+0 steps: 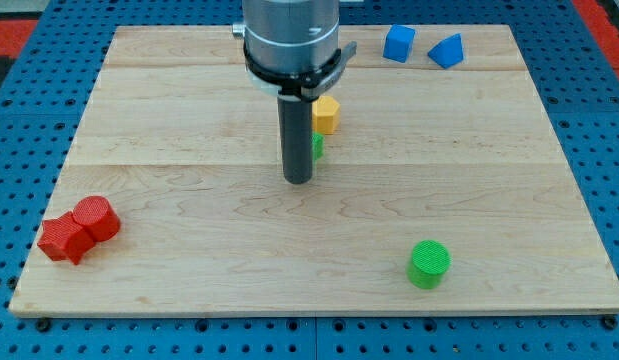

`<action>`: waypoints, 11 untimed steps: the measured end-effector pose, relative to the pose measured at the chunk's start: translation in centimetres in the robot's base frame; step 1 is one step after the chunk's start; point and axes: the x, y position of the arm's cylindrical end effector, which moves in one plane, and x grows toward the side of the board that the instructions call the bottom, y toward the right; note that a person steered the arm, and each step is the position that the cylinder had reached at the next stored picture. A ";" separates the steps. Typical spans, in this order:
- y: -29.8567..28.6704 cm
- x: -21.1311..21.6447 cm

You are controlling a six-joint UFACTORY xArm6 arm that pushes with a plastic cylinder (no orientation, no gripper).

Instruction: Slide the green star to right and up a bit

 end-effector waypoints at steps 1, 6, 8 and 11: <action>-4.5 -0.7; 11.6 -0.8; 16.6 -0.8; 14.3 -3.9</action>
